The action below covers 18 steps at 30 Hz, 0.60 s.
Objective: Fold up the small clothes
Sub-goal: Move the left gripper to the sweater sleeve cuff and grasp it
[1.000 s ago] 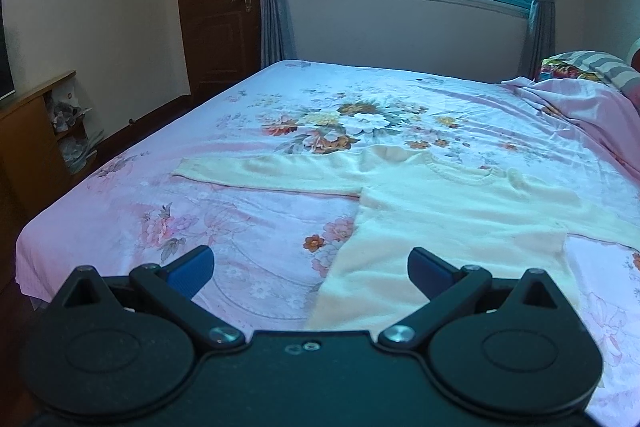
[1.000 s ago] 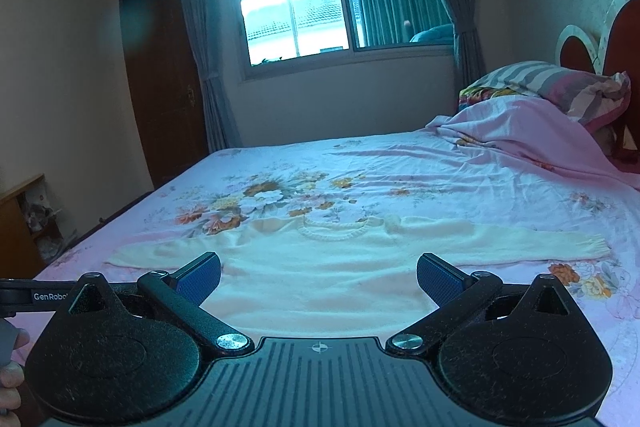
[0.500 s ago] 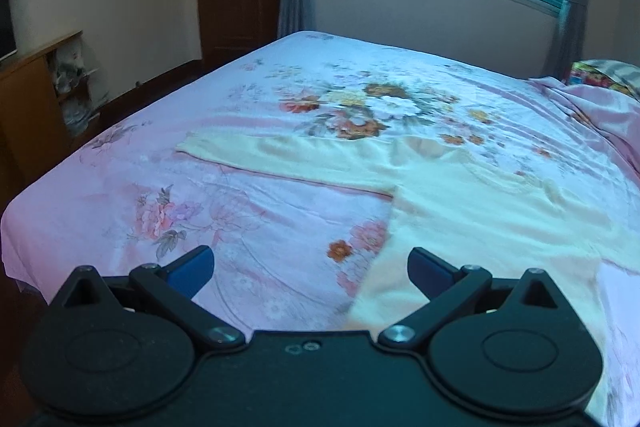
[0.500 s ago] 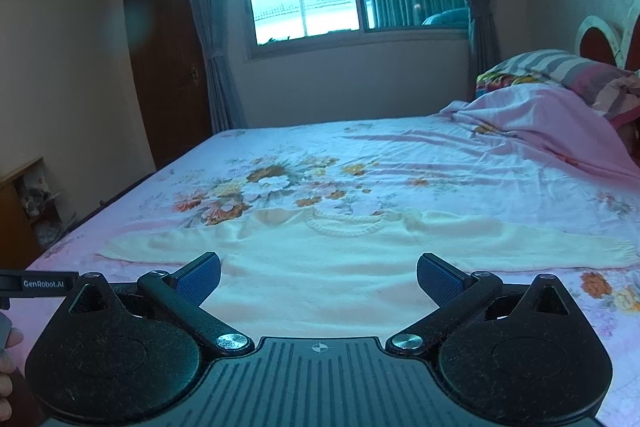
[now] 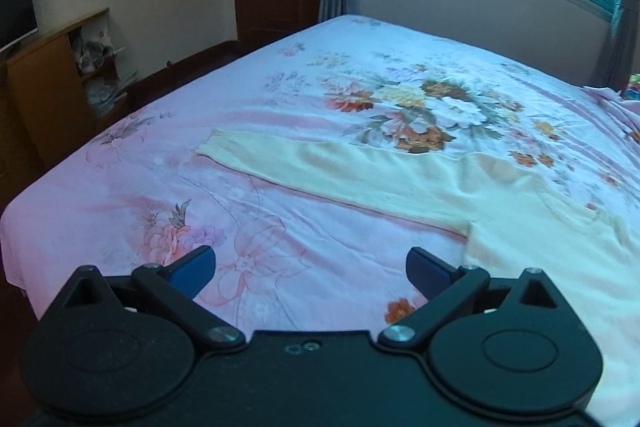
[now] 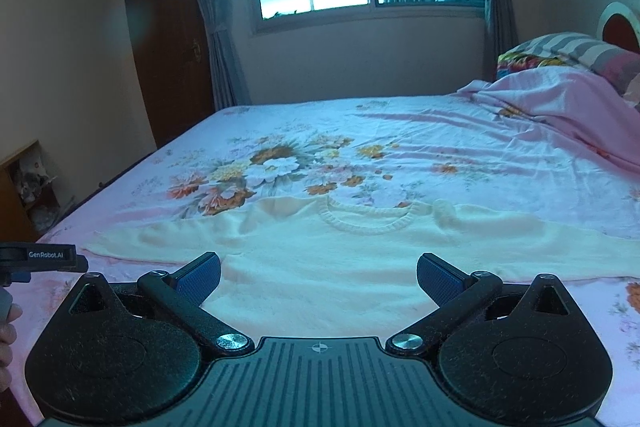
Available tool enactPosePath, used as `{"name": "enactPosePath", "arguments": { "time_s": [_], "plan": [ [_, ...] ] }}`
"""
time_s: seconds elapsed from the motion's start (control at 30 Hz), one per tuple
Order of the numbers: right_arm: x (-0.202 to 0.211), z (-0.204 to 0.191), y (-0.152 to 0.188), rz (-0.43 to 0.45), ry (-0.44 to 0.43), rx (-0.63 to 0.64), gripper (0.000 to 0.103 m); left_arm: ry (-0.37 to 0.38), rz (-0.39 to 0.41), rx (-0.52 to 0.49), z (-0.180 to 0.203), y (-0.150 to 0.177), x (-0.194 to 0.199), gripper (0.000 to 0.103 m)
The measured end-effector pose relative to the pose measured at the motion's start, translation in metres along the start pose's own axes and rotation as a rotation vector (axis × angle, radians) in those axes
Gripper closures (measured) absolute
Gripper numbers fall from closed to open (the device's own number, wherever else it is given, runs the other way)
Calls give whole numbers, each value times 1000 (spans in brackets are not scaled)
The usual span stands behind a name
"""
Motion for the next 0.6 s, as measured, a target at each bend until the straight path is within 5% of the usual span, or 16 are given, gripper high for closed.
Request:
{"name": "enactPosePath", "arguments": {
  "time_s": [0.6],
  "plan": [
    [-129, -26, 0, -94, -27, 16, 0, -52, -154, 207, -52, -40, -157, 16]
  ]
}}
Point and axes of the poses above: each gripper's, at about its wrist camera, not at the fingertips, and x roughly against the way its jaws point, z to its right, y to its underside, the point moved 6 cm from there along -x, roughly the way its jaws point
